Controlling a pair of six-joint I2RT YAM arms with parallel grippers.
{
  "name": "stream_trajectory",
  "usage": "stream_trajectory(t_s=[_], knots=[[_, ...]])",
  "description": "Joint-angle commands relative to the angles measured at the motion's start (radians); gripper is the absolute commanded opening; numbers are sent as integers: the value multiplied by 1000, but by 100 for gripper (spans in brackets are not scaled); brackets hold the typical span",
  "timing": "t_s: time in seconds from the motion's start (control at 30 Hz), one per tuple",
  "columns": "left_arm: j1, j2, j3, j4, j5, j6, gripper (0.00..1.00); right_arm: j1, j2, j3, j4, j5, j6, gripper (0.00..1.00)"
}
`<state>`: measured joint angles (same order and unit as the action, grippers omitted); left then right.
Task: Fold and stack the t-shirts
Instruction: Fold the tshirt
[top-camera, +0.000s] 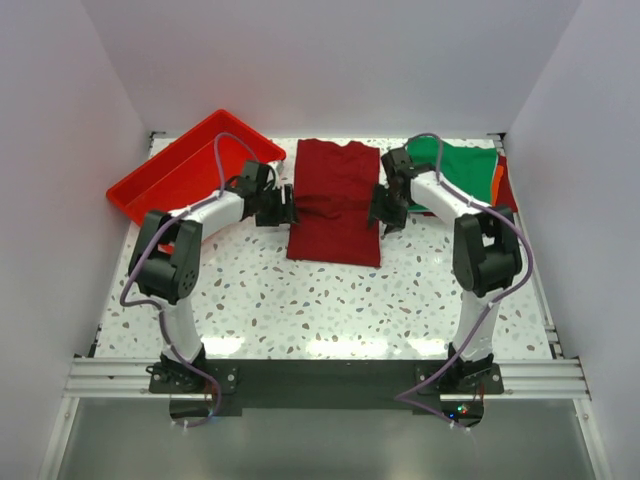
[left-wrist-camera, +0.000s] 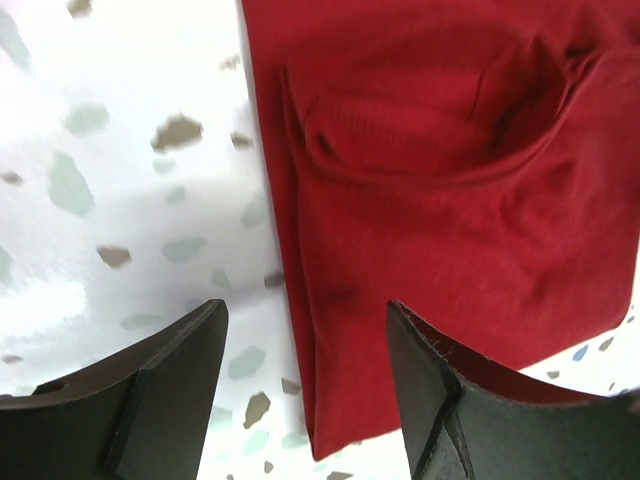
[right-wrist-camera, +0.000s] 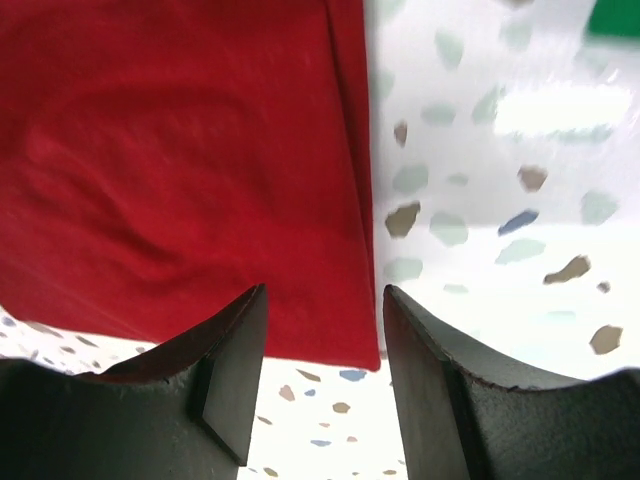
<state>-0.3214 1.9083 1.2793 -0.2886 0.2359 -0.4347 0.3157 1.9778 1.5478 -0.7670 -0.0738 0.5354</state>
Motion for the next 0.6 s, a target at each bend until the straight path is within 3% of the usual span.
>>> stream_trajectory(t_s=[0.0, 0.27, 0.57], knots=[[-27, -70, -63, 20, 40, 16, 69, 17, -72, -83, 40, -37, 17, 54], [-47, -112, -175, 19, 51, 1, 68, 45, -134, -247, 81, -60, 38, 52], [-62, -104, -221, 28, 65, -12, 66, 48, -140, -316, 110, -60, 43, 50]])
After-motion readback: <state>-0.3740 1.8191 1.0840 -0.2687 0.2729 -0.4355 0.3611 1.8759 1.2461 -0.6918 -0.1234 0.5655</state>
